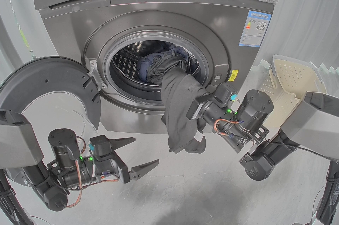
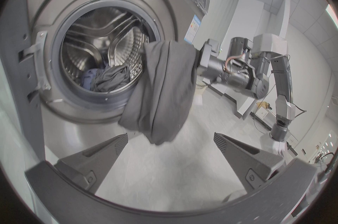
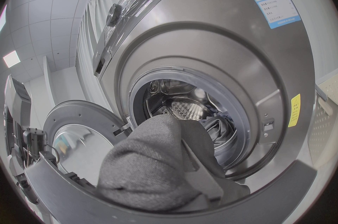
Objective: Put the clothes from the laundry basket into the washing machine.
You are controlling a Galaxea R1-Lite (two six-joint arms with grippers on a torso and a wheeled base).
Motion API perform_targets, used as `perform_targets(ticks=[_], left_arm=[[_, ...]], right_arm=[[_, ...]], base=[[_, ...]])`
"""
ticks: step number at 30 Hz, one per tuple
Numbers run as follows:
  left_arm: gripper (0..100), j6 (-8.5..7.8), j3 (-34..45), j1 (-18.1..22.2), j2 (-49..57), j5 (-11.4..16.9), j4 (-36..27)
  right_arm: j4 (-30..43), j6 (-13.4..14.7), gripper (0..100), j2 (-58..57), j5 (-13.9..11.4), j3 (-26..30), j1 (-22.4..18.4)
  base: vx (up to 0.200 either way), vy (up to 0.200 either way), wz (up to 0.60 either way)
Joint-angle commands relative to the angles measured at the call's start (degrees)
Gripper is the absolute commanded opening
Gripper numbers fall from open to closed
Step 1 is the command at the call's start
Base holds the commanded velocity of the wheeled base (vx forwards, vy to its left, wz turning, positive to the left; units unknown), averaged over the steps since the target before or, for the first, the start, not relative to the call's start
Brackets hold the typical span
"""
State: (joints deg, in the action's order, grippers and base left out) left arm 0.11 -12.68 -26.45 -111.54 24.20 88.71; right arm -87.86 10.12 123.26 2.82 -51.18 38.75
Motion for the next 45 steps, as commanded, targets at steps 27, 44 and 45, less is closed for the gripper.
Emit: perform_targets(ticks=[27, 44, 45], left_arm=[[100, 2.97, -33.5, -5.2, -22.7, -10.7, 0.0], [0, 2.97, -30.3, -2.6, -14.6, -14.6, 0.1], [0, 2.97, -29.9, -2.6, -13.9, -14.6, 0.1]], right_arm=[[0.1, 2.0, 0, -2.9, 3.8, 6.1, 9.2], [0.2, 2.7, 0, -5.1, 3.9, 11.4, 2.1], [0.2, 2.7, 0, -5.0, 3.9, 11.9, 2.0]], base=[[0.000, 0.000, 0.00], [0.000, 0.000, 0.00], [0.000, 0.000, 0.00]])
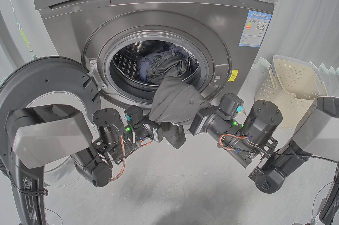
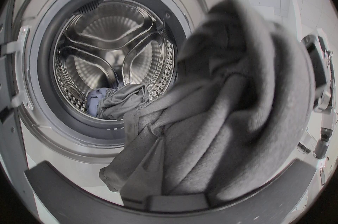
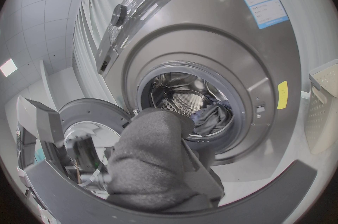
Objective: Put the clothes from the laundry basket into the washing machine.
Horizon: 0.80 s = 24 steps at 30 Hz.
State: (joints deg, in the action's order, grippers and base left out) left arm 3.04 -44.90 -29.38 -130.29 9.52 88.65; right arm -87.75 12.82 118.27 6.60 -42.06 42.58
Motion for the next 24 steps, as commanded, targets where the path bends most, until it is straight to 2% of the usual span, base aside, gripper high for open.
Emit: perform_targets(ticks=[1, 2, 4, 8, 14, 15, 17, 19, 24], left_arm=[[0, 0.04, 2.3, 0.3, 4.9, 0.1, 0.1], [0, 0.83, 3.9, 0.2, 7.3, -0.1, 0.1], [0, 1.36, 4.9, -0.2, 9.4, -0.7, 0.0], [0, 2.41, 7.5, -1.0, 13.3, -1.2, 0.0], [0, 3.12, 10.1, -1.1, 15.9, -1.3, 0.1], [0, 3.20, 10.2, -1.1, 16.1, -1.3, 0.1], [0, 3.12, 10.4, -1.0, 16.7, -1.4, 0.0], [0, 3.03, 11.1, -1.0, 16.9, -2.2, 0.1], [0, 3.12, 12.2, -1.1, 17.0, -6.2, 0.2]], right_arm=[[0.1, 0.0, 0, -0.1, 0.1, 2.8, -1.8], [0.1, 0.4, 0, 1.6, 0.1, 4.0, -1.9], [0.1, 0.7, 0, 3.5, 0.3, 4.3, -1.8], [-0.2, 0.9, 0, 7.5, 2.3, 3.4, -1.8], [-0.5, 0.9, 0, 7.1, 2.0, 2.5, -1.0], [-0.5, 0.9, 100, 6.3, 2.0, 2.7, -0.7], [-0.5, 0.8, 100, 3.2, 1.8, 4.4, 0.5], [-0.5, 0.1, 100, -0.2, 0.8, 9.0, 1.9], [-0.4, -3.0, 100, -8.3, -5.2, 24.7, 5.1]], base=[[0.000, 0.000, 0.00], [0.000, 0.000, 0.00], [0.000, 0.000, 0.00], [0.000, 0.000, 0.00], [0.000, 0.000, 0.00], [0.000, 0.000, 0.00], [0.000, 0.000, 0.00], [0.000, 0.000, 0.00], [0.000, 0.000, 0.00]])
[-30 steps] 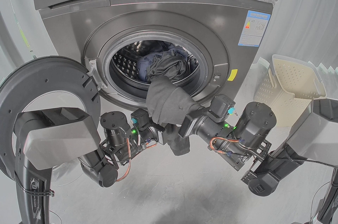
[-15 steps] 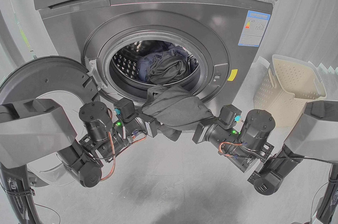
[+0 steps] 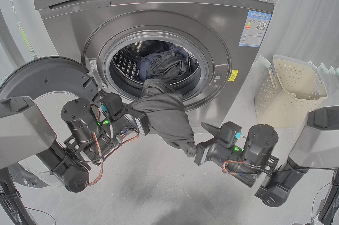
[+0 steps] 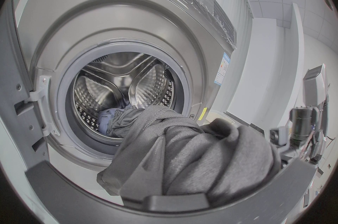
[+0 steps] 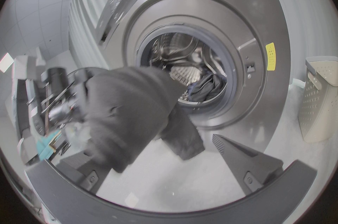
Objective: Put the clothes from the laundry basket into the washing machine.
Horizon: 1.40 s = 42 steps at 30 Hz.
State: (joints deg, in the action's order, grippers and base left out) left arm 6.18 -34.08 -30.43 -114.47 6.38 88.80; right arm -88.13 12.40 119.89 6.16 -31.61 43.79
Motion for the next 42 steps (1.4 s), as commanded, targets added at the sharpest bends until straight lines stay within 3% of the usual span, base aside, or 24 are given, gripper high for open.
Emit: perform_targets(ticks=[1, 4, 7, 12, 14, 15, 17, 21, 42], left_arm=[[0, -0.12, 1.7, -0.1, 1.5, -3.7, 0.1], [0, -0.03, 3.2, -0.2, 3.5, -4.5, 0.0], [0, -0.47, 3.9, 0.0, 4.1, -4.4, 0.0], [0, -0.82, 4.9, 1.7, 4.3, -4.5, 0.0], [0, -0.82, 4.9, 1.7, 4.3, -4.5, 0.0], [0, -1.17, 6.0, 2.3, 4.3, -4.6, 0.0], [0, -1.26, 7.1, 2.3, 5.2, -4.4, 0.0], [0, -1.08, 8.1, 2.3, 5.8, -4.0, 0.0], [0, -1.87, 5.8, 0.2, 1.2, -4.2, 0.0]], right_arm=[[0.0, -3.1, 100, -11.7, -6.1, 17.5, 4.6], [0.0, -3.7, 100, -14.3, -8.0, 22.9, 6.0], [0.0, -3.7, 100, -14.9, -8.2, 23.8, 5.0], [0.0, -4.8, 100, -13.0, -9.1, 24.1, -1.9], [0.0, -4.8, 100, -13.0, -9.1, 24.1, -1.9], [-0.1, -4.9, 100, -11.1, -9.7, 23.8, -4.5], [-0.1, -4.9, 100, -10.7, -9.8, 23.6, -5.4], [-0.1, -4.9, 100, -10.7, -9.8, 23.6, -5.2], [0.0, -4.7, 100, -9.7, -9.8, 24.2, -3.3]], base=[[0.000, 0.000, 0.00], [0.000, 0.000, 0.00], [0.000, 0.000, 0.00], [0.000, 0.000, 0.00], [0.000, 0.000, 0.00], [0.000, 0.000, 0.00], [0.000, 0.000, 0.00], [0.000, 0.000, 0.00], [0.200, 0.000, 0.00]])
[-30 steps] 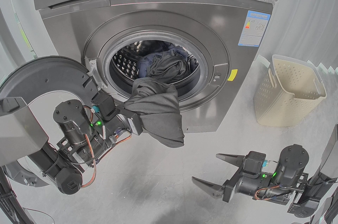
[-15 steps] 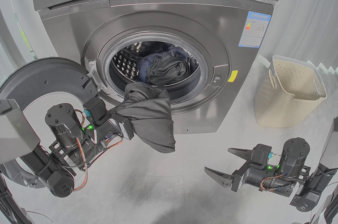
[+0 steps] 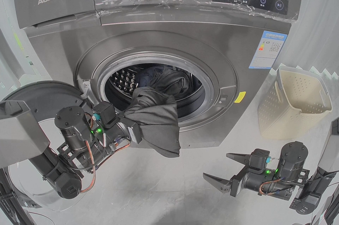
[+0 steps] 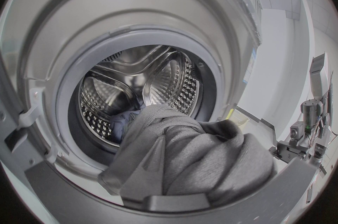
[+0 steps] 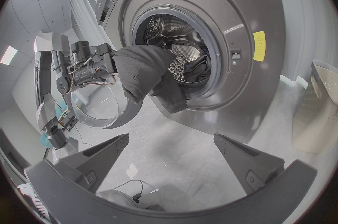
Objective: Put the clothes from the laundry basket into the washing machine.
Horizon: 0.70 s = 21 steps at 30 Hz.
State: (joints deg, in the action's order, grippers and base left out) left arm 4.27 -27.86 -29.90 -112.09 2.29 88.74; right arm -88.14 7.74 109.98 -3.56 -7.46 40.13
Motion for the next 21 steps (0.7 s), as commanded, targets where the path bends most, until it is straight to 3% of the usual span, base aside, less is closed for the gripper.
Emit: perform_targets(ticks=[1, 8, 13, 15, 18, 20, 21], left_arm=[[0, 0.13, -0.7, -0.5, -1.2, -0.1, 0.0], [0, 0.30, -1.9, -3.6, -4.9, -0.5, 0.0], [0, -1.19, -7.7, -2.9, -11.3, -2.2, -0.1], [0, -1.01, -9.2, -2.4, -12.4, -2.1, -0.1], [0, -0.40, -14.9, -1.3, -16.2, -1.4, -0.1], [0, 1.80, -22.6, -0.4, -21.0, -0.5, -0.1], [0, 2.15, -23.5, -0.3, -21.5, -0.5, -0.1]], right_arm=[[0.0, 0.0, 100, 0.2, 0.0, 0.1, 0.5], [0.0, 0.1, 100, -1.0, 0.0, 0.5, 2.8], [0.0, 0.3, 100, -1.6, 0.0, 1.2, 3.7], [0.0, 0.3, 100, -2.1, 0.1, 1.2, 4.0], [0.0, 0.3, 100, -2.4, 0.4, 1.2, 5.3], [0.0, 0.3, 100, -2.8, 0.4, 1.2, 5.7], [0.0, 0.3, 100, -2.8, 0.4, 1.2, 5.6]], base=[[0.200, 0.000, 0.00], [0.029, 0.000, 0.00], [0.000, 0.000, 0.00], [0.000, 0.000, 0.00], [0.000, 0.000, 0.00], [0.000, 0.000, 0.00], [0.000, 0.000, 0.00]])
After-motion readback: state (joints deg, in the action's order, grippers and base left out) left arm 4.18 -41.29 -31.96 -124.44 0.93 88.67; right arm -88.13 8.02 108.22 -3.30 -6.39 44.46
